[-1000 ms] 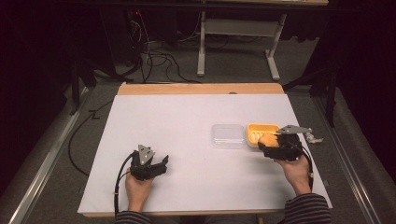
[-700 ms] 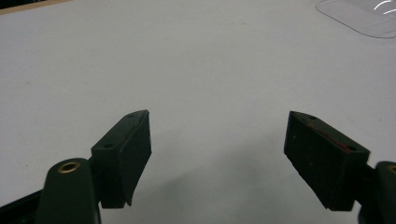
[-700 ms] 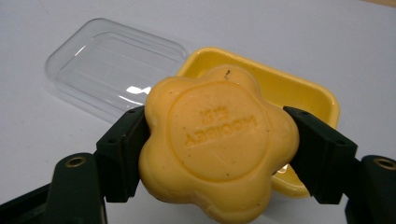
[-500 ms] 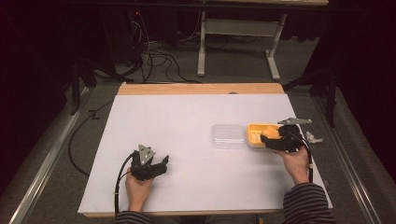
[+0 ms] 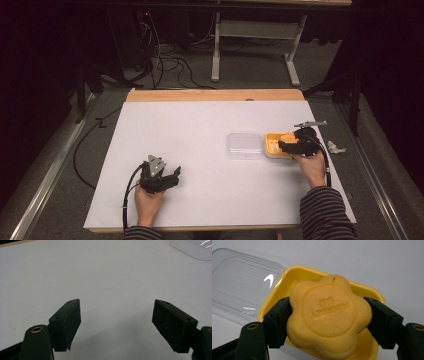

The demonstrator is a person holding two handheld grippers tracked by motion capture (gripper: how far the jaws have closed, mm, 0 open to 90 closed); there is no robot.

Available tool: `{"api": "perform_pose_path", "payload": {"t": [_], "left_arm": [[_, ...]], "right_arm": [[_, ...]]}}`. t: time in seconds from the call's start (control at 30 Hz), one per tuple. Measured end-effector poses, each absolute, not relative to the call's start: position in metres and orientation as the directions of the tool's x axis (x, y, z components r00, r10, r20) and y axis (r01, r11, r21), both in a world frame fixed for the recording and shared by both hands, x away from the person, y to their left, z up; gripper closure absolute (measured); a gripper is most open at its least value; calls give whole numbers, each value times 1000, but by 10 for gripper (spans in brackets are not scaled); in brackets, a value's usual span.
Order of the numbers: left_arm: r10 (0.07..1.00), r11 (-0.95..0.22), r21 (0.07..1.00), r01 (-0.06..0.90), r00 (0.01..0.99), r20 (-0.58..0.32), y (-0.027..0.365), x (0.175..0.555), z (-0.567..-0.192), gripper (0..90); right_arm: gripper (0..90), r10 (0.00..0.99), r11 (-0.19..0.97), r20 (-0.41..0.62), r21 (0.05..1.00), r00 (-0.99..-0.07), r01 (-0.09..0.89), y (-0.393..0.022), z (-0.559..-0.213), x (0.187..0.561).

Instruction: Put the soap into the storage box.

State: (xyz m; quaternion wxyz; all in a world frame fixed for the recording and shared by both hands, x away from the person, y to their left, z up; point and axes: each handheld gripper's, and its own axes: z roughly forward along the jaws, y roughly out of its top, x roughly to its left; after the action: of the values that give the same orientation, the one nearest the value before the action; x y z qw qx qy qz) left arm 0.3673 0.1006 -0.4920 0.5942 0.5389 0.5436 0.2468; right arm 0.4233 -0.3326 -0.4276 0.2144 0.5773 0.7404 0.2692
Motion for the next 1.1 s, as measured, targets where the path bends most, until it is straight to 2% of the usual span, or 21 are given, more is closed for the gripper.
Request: {"api": "perform_pose_path", "payload": {"t": [0.83,1.1], "left_arm": [[880,296,910,291,289,-378,100,367,-492,236],[880,295,910,291,289,-377,101,367,-492,236]], "right_arm": [[270,976,190,-30,596,-214,780,-327,-446,441],[269,978,178,-27,614,-206,769,-328,-445,441]]}}
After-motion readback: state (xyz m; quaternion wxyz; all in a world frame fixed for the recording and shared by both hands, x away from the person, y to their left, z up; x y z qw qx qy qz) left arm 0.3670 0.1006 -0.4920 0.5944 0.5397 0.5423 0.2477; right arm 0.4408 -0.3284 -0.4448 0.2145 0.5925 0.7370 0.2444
